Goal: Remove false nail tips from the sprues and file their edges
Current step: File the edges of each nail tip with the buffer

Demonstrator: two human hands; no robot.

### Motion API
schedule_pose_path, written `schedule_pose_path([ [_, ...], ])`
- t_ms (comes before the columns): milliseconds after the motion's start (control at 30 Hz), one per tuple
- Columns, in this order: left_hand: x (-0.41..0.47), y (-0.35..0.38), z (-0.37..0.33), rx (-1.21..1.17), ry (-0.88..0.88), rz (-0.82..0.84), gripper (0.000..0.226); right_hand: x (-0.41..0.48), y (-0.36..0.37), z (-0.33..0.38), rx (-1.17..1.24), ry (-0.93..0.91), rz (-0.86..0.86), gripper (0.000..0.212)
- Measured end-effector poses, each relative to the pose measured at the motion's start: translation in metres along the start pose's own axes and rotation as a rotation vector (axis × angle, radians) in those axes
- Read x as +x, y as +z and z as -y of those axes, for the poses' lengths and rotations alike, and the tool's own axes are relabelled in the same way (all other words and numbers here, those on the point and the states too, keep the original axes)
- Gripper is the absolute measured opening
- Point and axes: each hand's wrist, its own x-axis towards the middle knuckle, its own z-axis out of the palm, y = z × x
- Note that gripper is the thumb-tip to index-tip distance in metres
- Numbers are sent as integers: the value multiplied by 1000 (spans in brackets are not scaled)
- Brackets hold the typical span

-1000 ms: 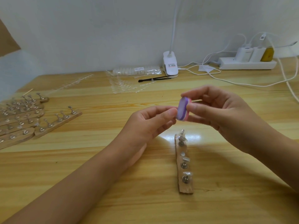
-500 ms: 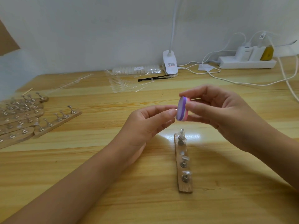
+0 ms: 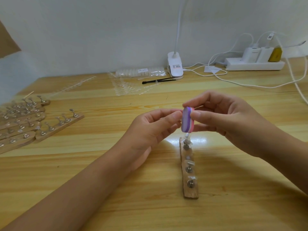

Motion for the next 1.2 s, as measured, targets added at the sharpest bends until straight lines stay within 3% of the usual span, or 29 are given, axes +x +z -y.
schedule_pose_path([
  [300, -1, 0, 1, 17, -30, 4, 20, 1, -4, 0, -24, -40, -49, 28],
  [433, -2, 4, 3, 36, -37, 41, 26, 1, -9, 3, -67, -7, 27, 27],
  [600, 0, 1, 3, 9, -28, 14, 17, 0, -9, 1, -94, 36, 94, 23],
  [733, 1, 0, 2, -14, -29, 1, 22, 2, -6, -2, -13, -49, -55, 23],
  [867, -1, 1, 3, 3, -32, 34, 20, 1, -8, 0, -77, 8, 53, 21],
  [967, 0, 2, 2, -27, -36, 7, 22, 1, -9, 0, -53, -10, -12, 22],
  [1067, 1, 2, 2, -41, -15, 14, 18, 0, -4, 0, -47, 20, 63, 25],
  [1200, 1, 2, 2, -30, -6, -27, 25, -1, 0, -1, 8, 9, -27, 29],
])
